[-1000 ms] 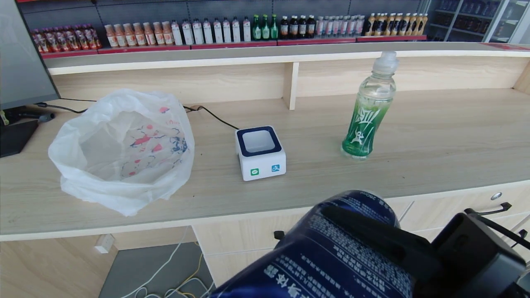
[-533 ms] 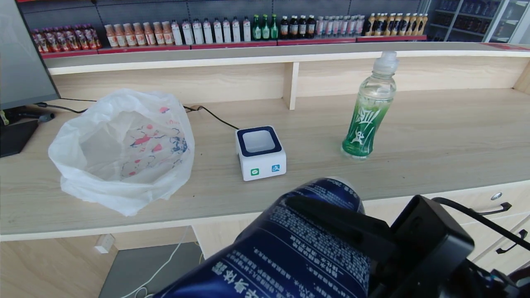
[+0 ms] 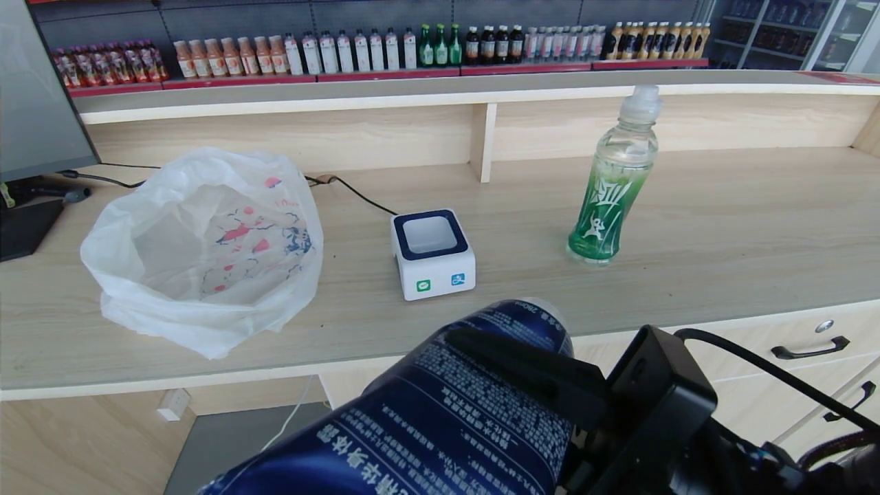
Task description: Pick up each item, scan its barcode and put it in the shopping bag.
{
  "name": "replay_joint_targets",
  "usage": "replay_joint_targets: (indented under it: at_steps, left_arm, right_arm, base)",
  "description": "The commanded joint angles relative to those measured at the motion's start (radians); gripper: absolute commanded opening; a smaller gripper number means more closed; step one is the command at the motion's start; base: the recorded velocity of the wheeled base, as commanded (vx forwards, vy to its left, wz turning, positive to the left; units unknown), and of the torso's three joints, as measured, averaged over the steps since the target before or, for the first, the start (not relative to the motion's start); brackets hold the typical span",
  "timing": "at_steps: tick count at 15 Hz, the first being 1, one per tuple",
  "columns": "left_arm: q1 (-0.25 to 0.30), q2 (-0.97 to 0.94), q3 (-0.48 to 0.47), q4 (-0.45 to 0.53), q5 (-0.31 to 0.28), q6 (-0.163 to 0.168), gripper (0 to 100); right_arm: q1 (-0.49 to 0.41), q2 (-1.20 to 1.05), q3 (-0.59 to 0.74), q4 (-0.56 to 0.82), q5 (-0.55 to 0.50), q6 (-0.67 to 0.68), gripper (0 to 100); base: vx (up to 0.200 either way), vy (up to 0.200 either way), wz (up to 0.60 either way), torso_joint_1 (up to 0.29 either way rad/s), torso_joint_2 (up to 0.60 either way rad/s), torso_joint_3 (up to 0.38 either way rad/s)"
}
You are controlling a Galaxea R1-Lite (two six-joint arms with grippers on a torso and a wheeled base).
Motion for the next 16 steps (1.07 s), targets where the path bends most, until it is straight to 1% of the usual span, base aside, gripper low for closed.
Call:
replay_joint_targets:
  at_steps: [1,6,9,10,12,14,15,16]
  left_arm:
    - [0.001,0.0,0.0,0.0,0.0,0.0,100]
    - [0.001,0.0,0.0,0.0,0.0,0.0,100]
    - [0.001,0.0,0.0,0.0,0.0,0.0,100]
    - [0.001,0.0,0.0,0.0,0.0,0.0,100]
    - [0.001,0.0,0.0,0.0,0.0,0.0,100]
    - [-0.001,0.0,0.0,0.0,0.0,0.0,100]
    - [0.001,0.0,0.0,0.0,0.0,0.0,100]
    - [-0.001,0.0,0.0,0.0,0.0,0.0,100]
  right_arm:
    - [0.005,0.004,0.006,-0.001,-0.001,0.001,0]
    - [0.005,0.014,-0.007,-0.001,-0.003,0.001,0]
    - [-0.001,0.006,0.013,-0.007,-0.006,0.013,0]
    - [-0.008,-0.002,0.005,-0.007,-0.035,0.042,0]
    - [-0.006,-0.003,0.005,-0.018,-0.113,0.151,0]
    - [-0.009,-0.009,0.005,-0.041,-0.141,0.223,0]
    - [-0.011,-0.011,0.016,-0.042,-0.152,0.309,0]
    - [-0.014,-0.011,0.026,-0.054,-0.184,0.372,0]
  base:
    - [0.0,0.0,0.0,0.0,0.0,0.0]
    - [0.0,0.0,0.0,0.0,0.0,0.0]
    - [0.0,0.0,0.0,0.0,0.0,0.0]
    - [0.0,0.0,0.0,0.0,0.0,0.0]
    - [0.0,0.0,0.0,0.0,0.0,0.0]
    - [0.0,0.0,0.0,0.0,0.0,0.0]
    - [0.0,0.0,0.0,0.0,0.0,0.0]
    - [0.0,0.0,0.0,0.0,0.0,0.0]
